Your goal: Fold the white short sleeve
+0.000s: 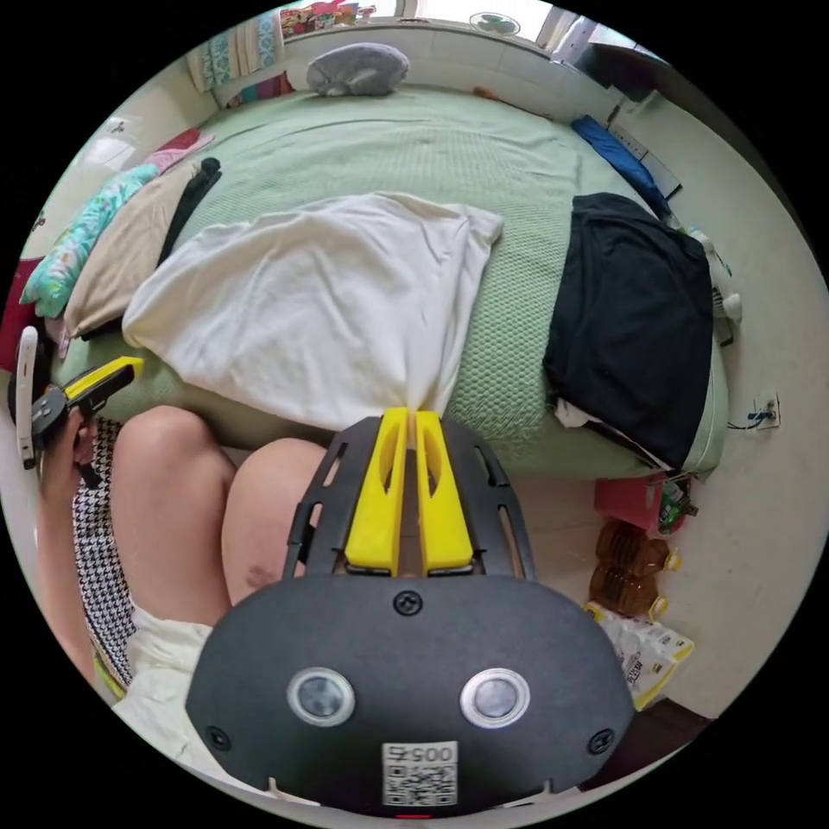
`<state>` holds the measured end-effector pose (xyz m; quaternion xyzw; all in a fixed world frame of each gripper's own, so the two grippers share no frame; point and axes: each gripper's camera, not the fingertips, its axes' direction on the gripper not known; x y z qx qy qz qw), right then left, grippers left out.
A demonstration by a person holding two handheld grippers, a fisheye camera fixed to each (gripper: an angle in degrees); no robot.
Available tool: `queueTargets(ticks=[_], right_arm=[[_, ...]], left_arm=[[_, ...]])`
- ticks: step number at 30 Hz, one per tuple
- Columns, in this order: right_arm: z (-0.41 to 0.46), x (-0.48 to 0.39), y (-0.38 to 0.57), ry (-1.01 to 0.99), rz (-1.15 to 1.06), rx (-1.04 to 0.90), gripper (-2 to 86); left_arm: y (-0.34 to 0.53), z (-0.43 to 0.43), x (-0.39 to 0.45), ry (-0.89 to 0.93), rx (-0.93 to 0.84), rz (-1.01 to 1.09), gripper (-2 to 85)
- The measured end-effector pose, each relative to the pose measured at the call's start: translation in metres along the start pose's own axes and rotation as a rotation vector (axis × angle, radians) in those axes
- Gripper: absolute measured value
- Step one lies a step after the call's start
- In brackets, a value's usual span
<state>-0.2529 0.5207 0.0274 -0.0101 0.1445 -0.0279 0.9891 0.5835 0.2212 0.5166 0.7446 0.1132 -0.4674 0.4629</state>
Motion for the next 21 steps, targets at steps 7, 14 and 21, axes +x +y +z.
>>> queueTargets(ticks=[7,14,21], right_arm=[[-0.012,0.018,0.003,-0.025,0.021,-0.002,-1.6],[0.019,0.023,-0.001,-0.006,-0.034,-0.115,1.9],[-0.033,0.051,-0.032,0.038,-0.043,0.001,4.0]], left_arm=[[0.015,-0.018,-0.010,-0.030,-0.001,0.041,-0.3],[0.025,-0.001,-0.030,0.112,-0.059,-0.018,-0.2],[-0.004,-0.031,-0.029,0.148,0.018,0.024,-0.2]])
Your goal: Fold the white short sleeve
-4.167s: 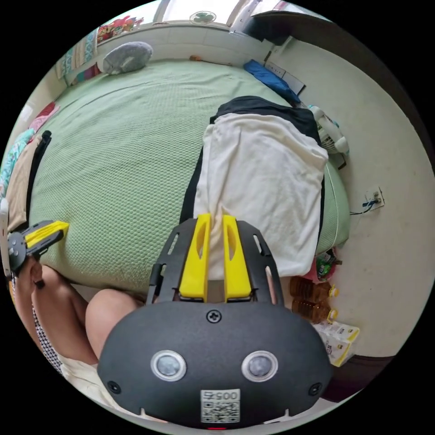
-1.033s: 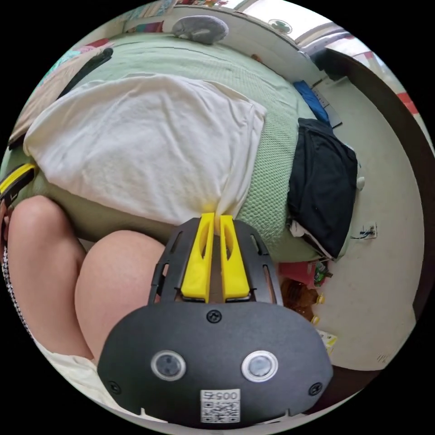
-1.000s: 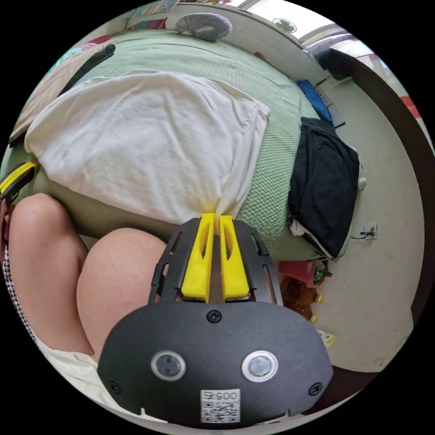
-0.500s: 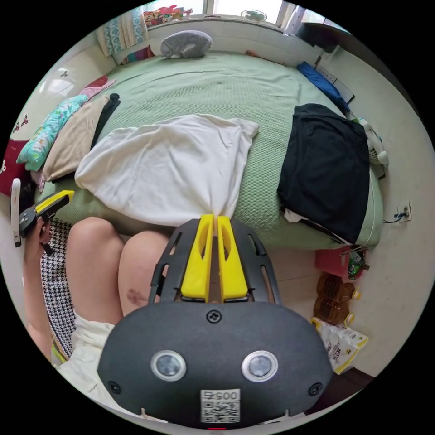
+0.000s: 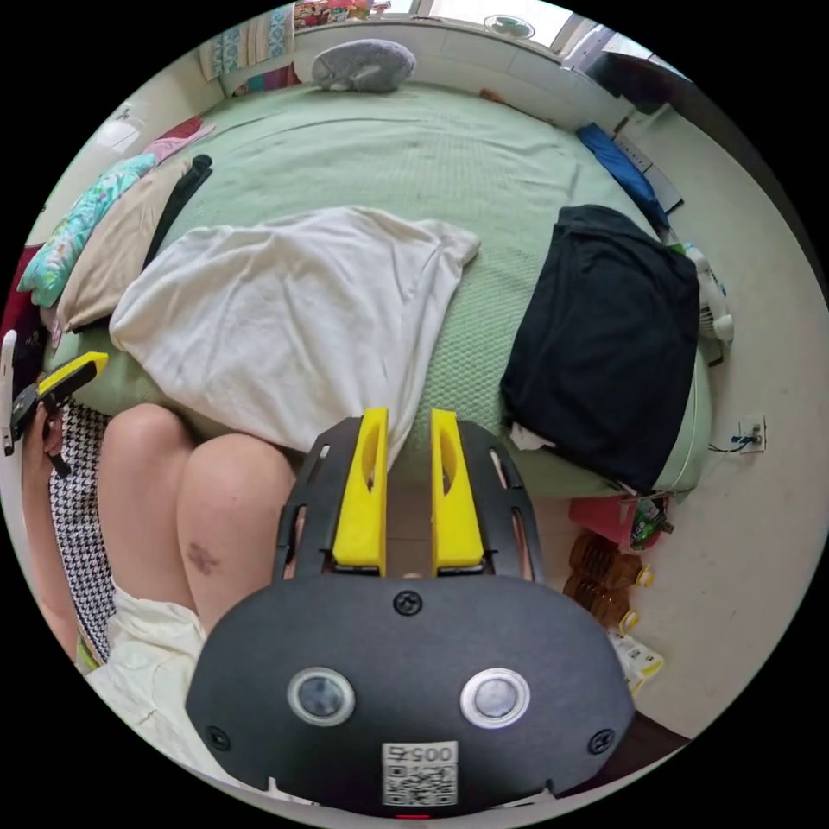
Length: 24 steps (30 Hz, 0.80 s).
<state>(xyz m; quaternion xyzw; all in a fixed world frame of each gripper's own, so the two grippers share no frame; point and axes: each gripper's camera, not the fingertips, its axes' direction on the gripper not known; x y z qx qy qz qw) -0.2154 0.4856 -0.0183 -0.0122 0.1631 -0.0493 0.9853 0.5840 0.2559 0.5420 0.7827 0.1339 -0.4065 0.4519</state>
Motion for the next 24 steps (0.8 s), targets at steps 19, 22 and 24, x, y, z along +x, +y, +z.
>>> queueTargets(ticks=[19,22,24], right_arm=[[0.051,0.014,-0.124,-0.127,0.119,-0.038,6.4],[0.040,0.023,-0.113,-0.140,0.114,-0.029,1.8],[0.029,0.033,-0.105,-0.183,0.126,-0.026,-0.7]], left_arm=[[-0.041,0.066,0.004,0.055,-0.112,0.058,-0.5],[-0.041,0.065,0.006,0.042,-0.103,0.054,-0.5],[-0.042,0.065,0.011,0.009,-0.101,0.065,-0.5]])
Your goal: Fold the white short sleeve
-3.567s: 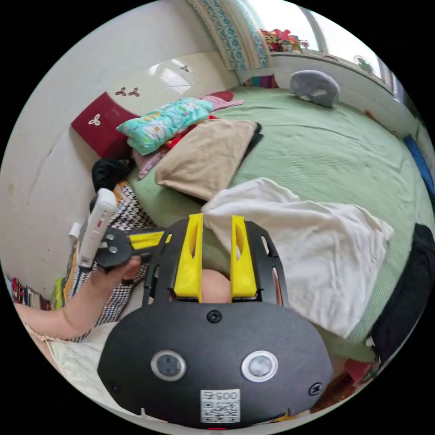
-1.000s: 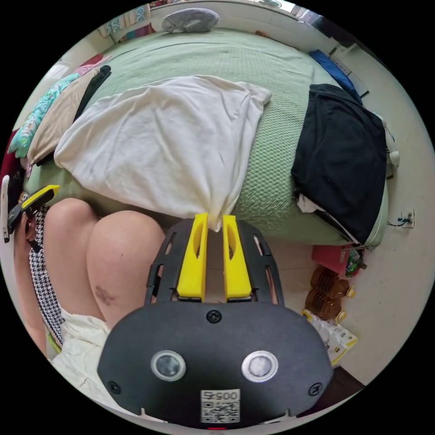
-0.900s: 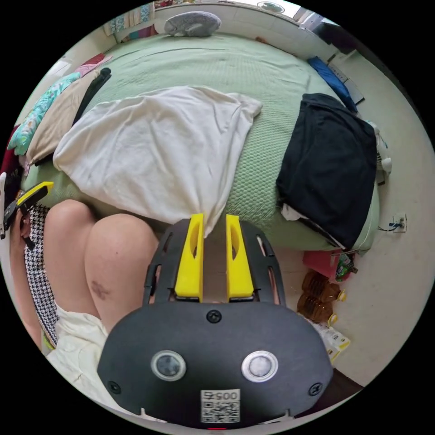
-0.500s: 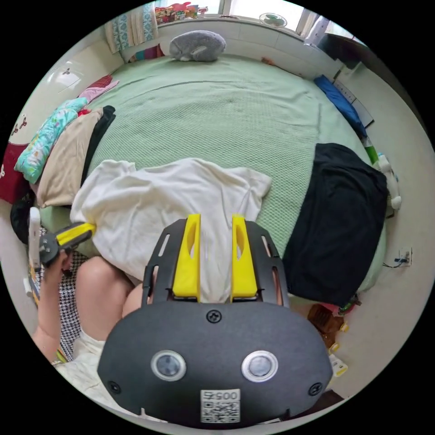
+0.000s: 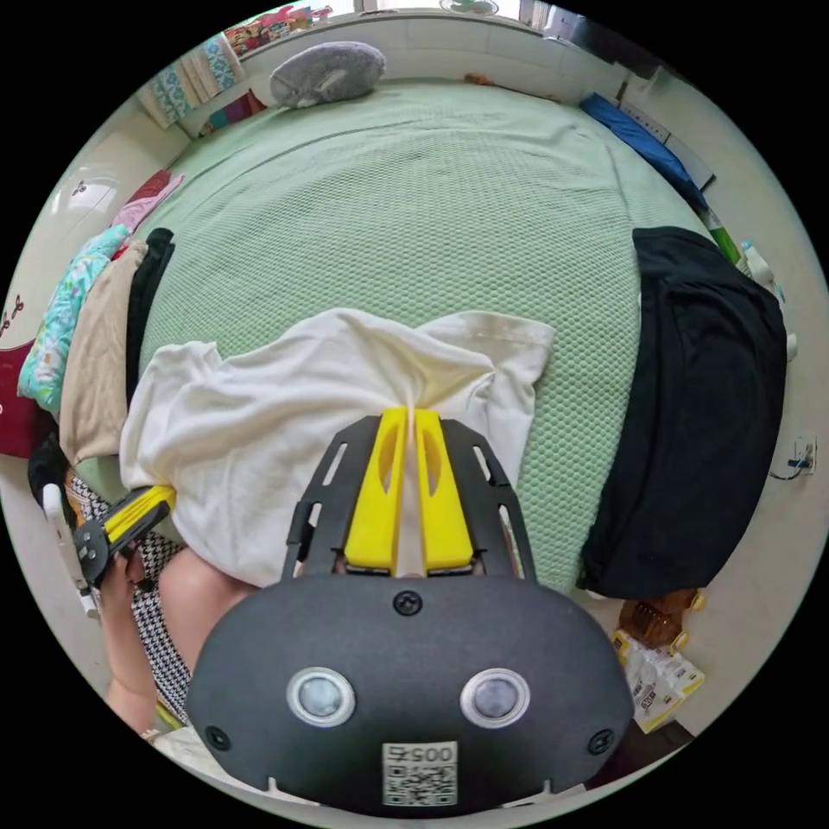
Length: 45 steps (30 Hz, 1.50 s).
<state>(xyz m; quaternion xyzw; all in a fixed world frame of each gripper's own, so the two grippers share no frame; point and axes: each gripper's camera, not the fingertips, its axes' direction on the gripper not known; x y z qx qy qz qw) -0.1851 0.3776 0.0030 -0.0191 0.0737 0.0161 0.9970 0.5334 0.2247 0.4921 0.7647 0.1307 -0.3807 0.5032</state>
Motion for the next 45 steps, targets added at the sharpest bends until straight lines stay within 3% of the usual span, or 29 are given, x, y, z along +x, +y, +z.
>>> queueTargets(ticks=[5,13,21,29,34,45], right_arm=[[-0.051,0.007,0.036,-0.040,-0.045,0.080,-1.7],[-0.121,-0.009,0.131,-0.162,-0.249,0.194,-1.6],[-0.148,-0.043,0.268,-0.433,-0.538,0.112,-1.5],[-0.133,-0.085,0.367,-0.371,-0.772,-0.128,-1.3],[-0.115,-0.088,0.371,-0.375,-0.796,-0.227,-0.8],[-0.091,-0.102,0.229,-0.067,-0.609,0.096,8.5]], left_arm=[[-0.005,-0.003,0.014,-0.097,-0.016,0.076,-0.6],[0.018,-0.039,0.010,0.024,0.008,0.026,-0.7],[0.040,-0.072,0.007,0.023,0.059,0.006,-0.7],[0.025,-0.100,0.002,-0.018,0.113,-0.018,-0.6],[0.011,-0.089,0.003,-0.009,0.085,-0.018,-0.3],[-0.019,-0.062,-0.019,-0.060,0.010,-0.110,10.3]])
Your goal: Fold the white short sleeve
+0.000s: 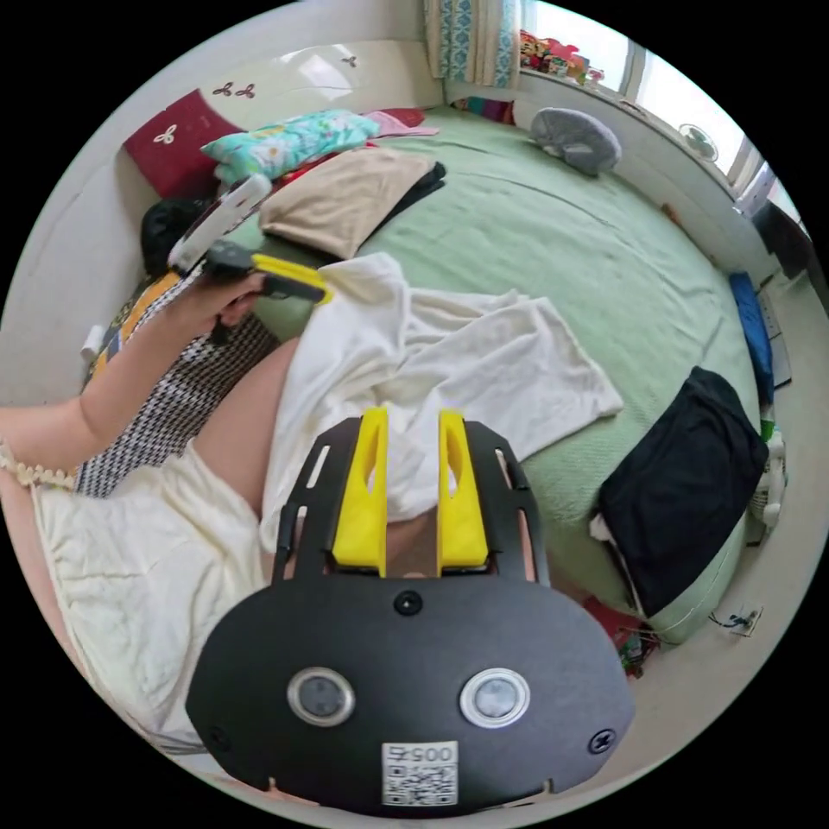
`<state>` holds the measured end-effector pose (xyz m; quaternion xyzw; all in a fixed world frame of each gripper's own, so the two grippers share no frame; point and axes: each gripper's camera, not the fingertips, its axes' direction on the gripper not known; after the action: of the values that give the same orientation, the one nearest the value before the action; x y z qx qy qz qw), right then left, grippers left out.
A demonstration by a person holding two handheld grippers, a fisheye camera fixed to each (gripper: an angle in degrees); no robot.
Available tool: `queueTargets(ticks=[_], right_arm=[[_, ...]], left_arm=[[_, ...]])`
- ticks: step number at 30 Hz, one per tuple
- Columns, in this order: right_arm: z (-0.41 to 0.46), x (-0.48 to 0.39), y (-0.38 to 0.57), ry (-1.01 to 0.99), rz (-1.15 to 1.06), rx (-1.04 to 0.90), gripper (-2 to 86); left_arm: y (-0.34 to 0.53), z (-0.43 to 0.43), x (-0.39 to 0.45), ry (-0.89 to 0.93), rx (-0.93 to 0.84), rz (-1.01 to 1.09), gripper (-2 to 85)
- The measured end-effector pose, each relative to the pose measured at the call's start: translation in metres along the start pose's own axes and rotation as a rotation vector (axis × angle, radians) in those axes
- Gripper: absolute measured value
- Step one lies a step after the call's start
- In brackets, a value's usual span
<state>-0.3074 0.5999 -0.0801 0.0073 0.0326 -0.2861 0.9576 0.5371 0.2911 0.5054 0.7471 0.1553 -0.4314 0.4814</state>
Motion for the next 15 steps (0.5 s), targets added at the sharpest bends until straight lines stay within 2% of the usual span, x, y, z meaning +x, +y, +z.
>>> queueTargets(ticks=[5,11,15], right_arm=[[0.062,0.006,-0.096,0.018,-0.029,0.034,11.6],[0.149,0.021,-0.196,0.070,-0.046,-0.127,14.0],[0.192,0.023,-0.221,0.072,-0.036,-0.193,12.1]], left_arm=[[-0.013,0.035,-0.006,0.116,-0.142,0.038,14.9],[-0.024,0.036,-0.012,0.134,-0.145,0.049,14.8],[-0.026,0.033,-0.014,0.134,-0.132,0.051,14.1]])
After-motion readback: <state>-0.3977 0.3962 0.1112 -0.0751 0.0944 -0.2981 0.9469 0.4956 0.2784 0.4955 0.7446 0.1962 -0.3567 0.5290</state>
